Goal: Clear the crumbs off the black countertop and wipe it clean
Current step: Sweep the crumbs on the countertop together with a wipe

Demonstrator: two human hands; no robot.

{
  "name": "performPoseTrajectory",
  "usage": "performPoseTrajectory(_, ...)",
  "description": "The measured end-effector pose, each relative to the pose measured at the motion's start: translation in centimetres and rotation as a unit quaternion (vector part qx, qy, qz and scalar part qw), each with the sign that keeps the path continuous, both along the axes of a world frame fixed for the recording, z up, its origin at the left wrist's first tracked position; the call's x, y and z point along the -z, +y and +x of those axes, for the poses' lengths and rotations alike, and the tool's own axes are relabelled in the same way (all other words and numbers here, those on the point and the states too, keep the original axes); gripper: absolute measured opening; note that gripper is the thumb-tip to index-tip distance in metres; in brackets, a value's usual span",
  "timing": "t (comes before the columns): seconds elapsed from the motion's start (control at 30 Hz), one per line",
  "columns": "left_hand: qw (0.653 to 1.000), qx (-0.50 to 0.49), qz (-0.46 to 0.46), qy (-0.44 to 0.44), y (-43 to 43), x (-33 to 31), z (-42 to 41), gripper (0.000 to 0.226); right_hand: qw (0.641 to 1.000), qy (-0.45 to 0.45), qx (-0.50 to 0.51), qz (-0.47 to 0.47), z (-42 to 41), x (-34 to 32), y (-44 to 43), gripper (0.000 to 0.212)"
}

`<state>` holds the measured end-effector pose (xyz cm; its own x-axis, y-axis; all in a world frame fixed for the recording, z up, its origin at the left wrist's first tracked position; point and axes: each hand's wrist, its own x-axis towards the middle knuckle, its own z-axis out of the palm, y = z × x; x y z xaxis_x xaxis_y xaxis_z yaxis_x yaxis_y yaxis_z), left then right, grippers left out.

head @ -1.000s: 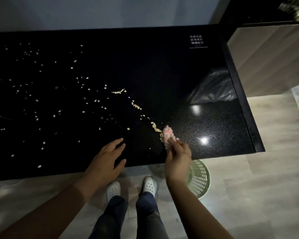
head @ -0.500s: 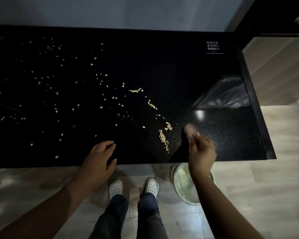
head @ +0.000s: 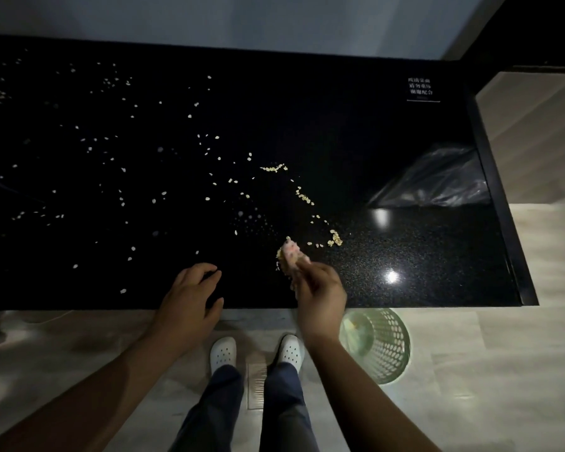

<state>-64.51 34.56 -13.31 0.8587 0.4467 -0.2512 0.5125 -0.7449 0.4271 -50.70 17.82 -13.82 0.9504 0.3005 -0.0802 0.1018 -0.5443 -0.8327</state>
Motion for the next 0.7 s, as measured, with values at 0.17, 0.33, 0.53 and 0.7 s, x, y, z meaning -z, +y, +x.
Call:
performPoseTrajectory(0.17, 1.0, -0.009, 0.008, -0.014, -0.2, 0.3, 0.1, 0.051, 0.996, -0.062, 0.057, -0.005, 5.1, -1.6, -2.8, 0.021)
performPoseTrajectory(0.33, 0.999, -0.033, 0.014, -0.026, -0.6, 0.4, 0.4, 0.049, 0.992, -0.072, 0.092, -0.053, 10.9, -1.0, -4.3, 0.022)
performPoseTrajectory(0.53, 0.998, -0.04, 0.011, -0.04, -0.5, 0.4, 0.6, 0.046, 0.991, -0.063, 0.074, -0.097, 10.0, 1.5, -2.3, 0.022)
performPoseTrajectory(0.7, 0.999, -0.031, 0.009, -0.04, -0.4, 0.4, 0.4, 0.046, 0.995, -0.037, -0.058, -0.066, 4.6, 1.3, 1.4, 0.031)
